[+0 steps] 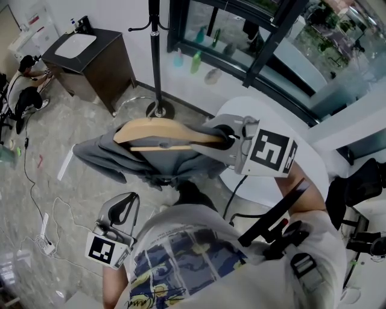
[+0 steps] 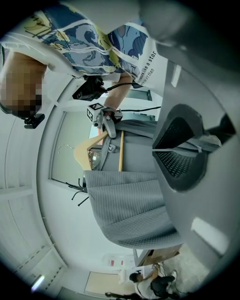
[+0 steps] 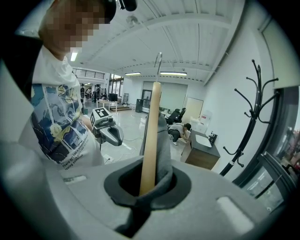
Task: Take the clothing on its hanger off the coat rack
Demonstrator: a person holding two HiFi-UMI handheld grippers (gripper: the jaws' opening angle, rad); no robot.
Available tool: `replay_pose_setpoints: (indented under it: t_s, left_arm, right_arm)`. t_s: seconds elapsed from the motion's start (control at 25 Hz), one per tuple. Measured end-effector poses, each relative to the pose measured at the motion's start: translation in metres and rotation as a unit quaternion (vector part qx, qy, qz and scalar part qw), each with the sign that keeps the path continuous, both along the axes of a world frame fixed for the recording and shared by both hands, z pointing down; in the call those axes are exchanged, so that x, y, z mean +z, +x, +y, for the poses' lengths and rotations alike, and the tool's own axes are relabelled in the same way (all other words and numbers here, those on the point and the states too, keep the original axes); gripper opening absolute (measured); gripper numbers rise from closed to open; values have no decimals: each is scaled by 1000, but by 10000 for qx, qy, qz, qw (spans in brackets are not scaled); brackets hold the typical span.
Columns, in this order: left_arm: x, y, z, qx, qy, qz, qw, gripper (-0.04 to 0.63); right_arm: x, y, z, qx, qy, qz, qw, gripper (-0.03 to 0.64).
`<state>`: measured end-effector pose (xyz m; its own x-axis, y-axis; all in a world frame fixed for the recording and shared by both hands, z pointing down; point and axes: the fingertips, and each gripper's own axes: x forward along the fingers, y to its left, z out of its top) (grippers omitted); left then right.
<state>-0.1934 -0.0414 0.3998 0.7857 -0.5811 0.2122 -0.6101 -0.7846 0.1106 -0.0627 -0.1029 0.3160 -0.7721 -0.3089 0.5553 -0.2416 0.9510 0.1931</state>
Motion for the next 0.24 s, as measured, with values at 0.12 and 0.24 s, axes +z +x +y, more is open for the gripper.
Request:
replay_pose_setpoints:
  t_s: [0.12, 0.24]
  left_arm:
    - [-1, 3, -2, 35, 25, 20, 10000, 21]
    - [0, 4, -4, 57, 40, 37, 10000, 20]
  right_arm:
    - [0, 0, -1, 0, 12, -3, 10000, 8]
    - [-2, 0, -3, -4, 41, 4, 10000, 8]
